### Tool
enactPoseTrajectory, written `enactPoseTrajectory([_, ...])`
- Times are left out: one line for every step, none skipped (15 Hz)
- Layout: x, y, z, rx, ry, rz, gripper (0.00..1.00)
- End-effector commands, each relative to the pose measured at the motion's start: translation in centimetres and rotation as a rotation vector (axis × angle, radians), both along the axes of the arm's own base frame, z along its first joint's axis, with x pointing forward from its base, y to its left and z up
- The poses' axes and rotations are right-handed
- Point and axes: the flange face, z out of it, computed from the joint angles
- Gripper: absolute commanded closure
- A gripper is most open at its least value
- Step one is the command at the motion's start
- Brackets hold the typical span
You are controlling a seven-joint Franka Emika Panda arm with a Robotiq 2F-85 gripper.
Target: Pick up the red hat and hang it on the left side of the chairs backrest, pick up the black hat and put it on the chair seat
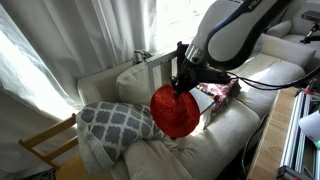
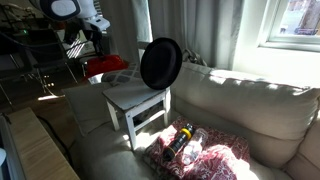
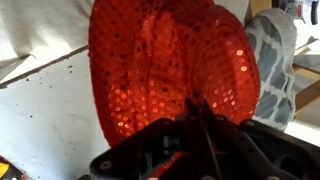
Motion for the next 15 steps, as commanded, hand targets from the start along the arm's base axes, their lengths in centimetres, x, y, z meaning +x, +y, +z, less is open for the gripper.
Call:
enactPoseTrajectory([0.0, 0.0, 0.0, -0.002, 0.003, -0.002, 0.94])
enactPoseTrajectory([0.1, -0.2, -0.2, -0.004, 0.007, -0.005, 0.94])
enactPoseTrajectory([0.1, -0.3, -0.4, -0.005, 0.011, -0.006, 0.94])
enactPoseTrajectory([0.1, -0.3, -0.5, -0.006, 0.012, -0.006, 0.94])
enactPoseTrajectory([0.1, -0.3, -0.6, -0.006, 0.013, -0.006, 0.99])
enactPoseTrajectory([0.3, -0.2, 0.1, -0.013, -0.016, 0.0, 0.99])
enactPoseTrajectory([0.6, 0.0, 1.3, -0.022, -0.06, 0.022, 0.99])
enactPoseTrajectory([0.9, 0.1, 2.2, -0.036, -0.098, 0.045, 0.99])
enactPoseTrajectory([1.2, 0.2, 3.3, -0.046, -0.138, 0.066, 0.99])
enactPoseTrajectory([1.5, 0.3, 4.5, -0.059, -0.175, 0.086, 0.99])
enactPoseTrajectory([2.0, 0.3, 5.5, -0.066, -0.205, 0.103, 0.99])
enactPoseTrajectory([2.3, 0.5, 6.6, -0.072, -0.231, 0.121, 0.99])
enactPoseTrajectory([2.7, 0.6, 7.7, -0.076, -0.259, 0.13, 0.99])
enactPoseTrajectory([3.1, 0.8, 8.7, -0.079, -0.283, 0.142, 0.99])
enactPoseTrajectory([3.5, 1.0, 9.7, -0.079, -0.308, 0.149, 0.99])
